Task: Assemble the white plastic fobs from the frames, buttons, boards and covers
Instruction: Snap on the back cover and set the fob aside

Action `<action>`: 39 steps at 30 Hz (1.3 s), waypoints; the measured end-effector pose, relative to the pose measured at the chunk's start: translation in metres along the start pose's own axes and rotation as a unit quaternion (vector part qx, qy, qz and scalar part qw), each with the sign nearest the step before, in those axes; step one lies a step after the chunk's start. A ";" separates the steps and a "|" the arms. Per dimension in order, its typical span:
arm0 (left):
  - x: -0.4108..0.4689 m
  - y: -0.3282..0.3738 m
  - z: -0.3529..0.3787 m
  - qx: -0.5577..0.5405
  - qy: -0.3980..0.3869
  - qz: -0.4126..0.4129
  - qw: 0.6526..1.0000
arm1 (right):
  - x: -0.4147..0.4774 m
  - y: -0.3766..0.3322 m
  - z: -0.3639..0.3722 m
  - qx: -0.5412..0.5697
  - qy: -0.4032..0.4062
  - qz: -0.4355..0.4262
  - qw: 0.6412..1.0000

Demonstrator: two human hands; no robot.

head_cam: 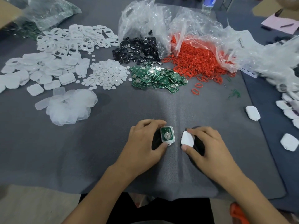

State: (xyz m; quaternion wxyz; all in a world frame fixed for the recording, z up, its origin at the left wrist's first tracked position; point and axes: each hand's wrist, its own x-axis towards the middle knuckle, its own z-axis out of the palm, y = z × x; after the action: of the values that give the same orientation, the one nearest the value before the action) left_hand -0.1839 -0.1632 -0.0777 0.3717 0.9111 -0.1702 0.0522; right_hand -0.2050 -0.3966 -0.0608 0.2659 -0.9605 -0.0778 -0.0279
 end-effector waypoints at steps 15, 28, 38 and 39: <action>0.011 -0.011 0.003 0.044 -0.005 0.044 0.998 | 0.021 -0.006 0.009 0.090 0.025 -0.014 0.996; 0.011 -0.010 0.001 0.044 -0.012 0.037 0.998 | 0.025 -0.008 0.005 0.093 0.012 -0.008 0.996; 0.012 -0.007 -0.002 0.037 -0.014 0.027 0.999 | 0.031 -0.026 0.000 0.074 0.016 -0.075 0.994; 0.012 -0.007 -0.002 0.036 -0.016 0.023 0.999 | 0.033 -0.029 0.002 0.064 0.014 -0.082 0.994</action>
State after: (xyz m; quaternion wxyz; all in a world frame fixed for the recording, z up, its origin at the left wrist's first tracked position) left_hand -0.1698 -0.1602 -0.0781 0.3348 0.9203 -0.1953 0.0527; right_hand -0.1775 -0.3662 -0.0448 0.3244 -0.9314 -0.1545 -0.0586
